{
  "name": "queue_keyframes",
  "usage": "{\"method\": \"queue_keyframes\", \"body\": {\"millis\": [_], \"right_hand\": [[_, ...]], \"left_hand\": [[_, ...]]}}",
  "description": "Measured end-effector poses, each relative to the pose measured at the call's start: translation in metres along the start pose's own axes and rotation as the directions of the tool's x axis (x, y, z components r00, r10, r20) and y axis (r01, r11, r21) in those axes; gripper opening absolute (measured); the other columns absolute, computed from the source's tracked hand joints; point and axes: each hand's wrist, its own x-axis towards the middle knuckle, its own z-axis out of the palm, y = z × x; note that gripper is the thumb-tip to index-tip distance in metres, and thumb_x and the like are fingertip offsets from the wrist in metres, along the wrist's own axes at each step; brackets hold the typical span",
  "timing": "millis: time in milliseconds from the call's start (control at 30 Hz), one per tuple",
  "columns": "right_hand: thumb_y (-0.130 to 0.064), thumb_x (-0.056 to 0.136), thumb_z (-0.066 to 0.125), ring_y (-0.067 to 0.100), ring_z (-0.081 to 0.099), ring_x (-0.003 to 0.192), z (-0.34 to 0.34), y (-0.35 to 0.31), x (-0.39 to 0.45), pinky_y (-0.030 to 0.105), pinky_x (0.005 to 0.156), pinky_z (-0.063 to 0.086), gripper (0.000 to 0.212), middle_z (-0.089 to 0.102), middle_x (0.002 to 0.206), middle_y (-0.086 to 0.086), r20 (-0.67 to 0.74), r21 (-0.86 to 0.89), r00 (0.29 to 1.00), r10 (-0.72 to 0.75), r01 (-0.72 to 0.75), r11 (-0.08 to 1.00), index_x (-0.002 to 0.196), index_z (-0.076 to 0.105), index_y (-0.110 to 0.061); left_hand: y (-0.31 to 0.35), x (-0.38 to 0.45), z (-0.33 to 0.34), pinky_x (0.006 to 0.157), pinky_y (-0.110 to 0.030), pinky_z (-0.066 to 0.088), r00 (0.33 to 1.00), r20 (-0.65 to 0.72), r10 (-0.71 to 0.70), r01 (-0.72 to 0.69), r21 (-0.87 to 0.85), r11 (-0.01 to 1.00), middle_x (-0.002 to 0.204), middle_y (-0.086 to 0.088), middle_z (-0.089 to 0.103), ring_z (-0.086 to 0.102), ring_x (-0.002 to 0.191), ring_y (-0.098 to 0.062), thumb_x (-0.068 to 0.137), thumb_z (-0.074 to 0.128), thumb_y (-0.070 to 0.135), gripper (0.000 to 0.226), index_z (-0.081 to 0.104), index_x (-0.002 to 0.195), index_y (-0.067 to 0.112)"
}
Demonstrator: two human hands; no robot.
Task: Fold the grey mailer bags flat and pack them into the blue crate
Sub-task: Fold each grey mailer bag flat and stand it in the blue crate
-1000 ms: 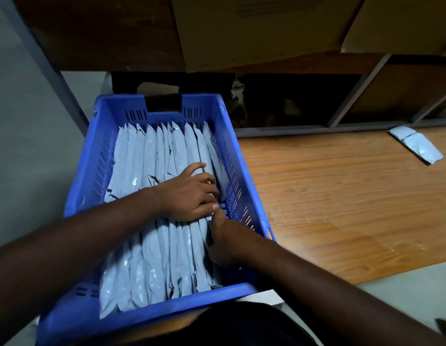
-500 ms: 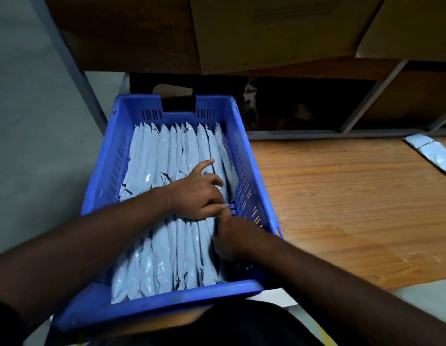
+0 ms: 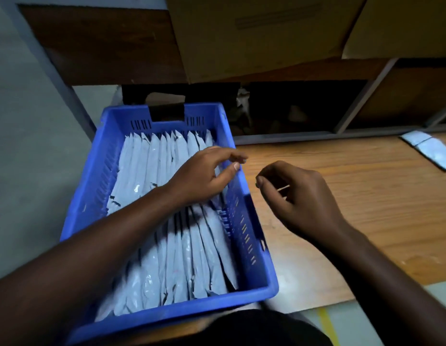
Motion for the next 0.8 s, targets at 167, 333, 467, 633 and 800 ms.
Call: {"method": "queue_keyframes", "body": {"millis": [167,333,467,633,800], "right_hand": [[-0.022,0.099,0.066,0.005,0.072,0.081,-0.032,0.044,-0.005,0.029,0.068,0.058,0.006,0.075,0.087,-0.01,-0.078,0.12,0.994,0.07,-0.06,0.991,0.097,0.072,-0.02],[-0.026,0.1,0.066,0.008,0.073,0.087,-0.072,0.117,-0.008,0.037,0.069,0.061,0.009,0.075,0.09,-0.009,-0.099,0.183,0.982,0.158,-0.138,0.973,0.099,0.073,-0.021],[-0.024,0.1,0.066,0.01,0.073,0.086,-0.109,0.194,-0.009,0.036,0.069,0.059,0.006,0.075,0.089,-0.009,-0.122,0.26,0.966,0.229,-0.192,0.946,0.097,0.072,-0.023],[-0.022,0.099,0.067,0.008,0.073,0.086,-0.152,0.307,-0.021,0.024,0.066,0.055,0.007,0.076,0.09,-0.009,-0.121,0.34,0.934,0.337,-0.28,0.898,0.095,0.072,-0.024],[-0.02,0.098,0.067,0.003,0.071,0.086,-0.189,0.408,-0.044,0.013,0.064,0.048,0.006,0.075,0.089,-0.01,-0.106,0.372,0.882,0.46,-0.394,0.841,0.095,0.073,-0.022]], "left_hand": [[0.035,0.037,0.033,0.095,-0.041,0.051,0.996,-0.011,0.09,-0.09,-0.006,0.996,0.115,0.008,0.073,0.066,0.111,-0.01,0.1,0.062,0.014,0.022,0.072,0.119,0.016],[0.061,0.088,0.084,0.099,-0.033,0.049,0.988,0.145,0.055,-0.065,0.07,0.995,0.117,0.012,0.07,0.062,0.112,-0.005,0.101,0.06,0.024,0.026,0.069,0.125,0.02],[0.081,0.145,0.146,0.091,-0.019,0.041,0.975,0.222,-0.009,-0.026,0.151,0.988,0.118,0.012,0.068,0.058,0.111,-0.004,0.101,0.059,0.025,0.028,0.068,0.127,0.022],[0.1,0.218,0.255,0.084,-0.004,0.032,0.949,0.294,-0.115,0.045,0.236,0.971,0.124,0.012,0.067,0.056,0.113,-0.003,0.101,0.058,0.028,0.03,0.066,0.13,0.023],[0.107,0.263,0.378,0.099,-0.029,0.043,0.894,0.374,-0.246,0.131,0.307,0.943,0.131,0.011,0.064,0.053,0.12,-0.008,0.101,0.055,0.031,0.032,0.062,0.132,0.027]]}}
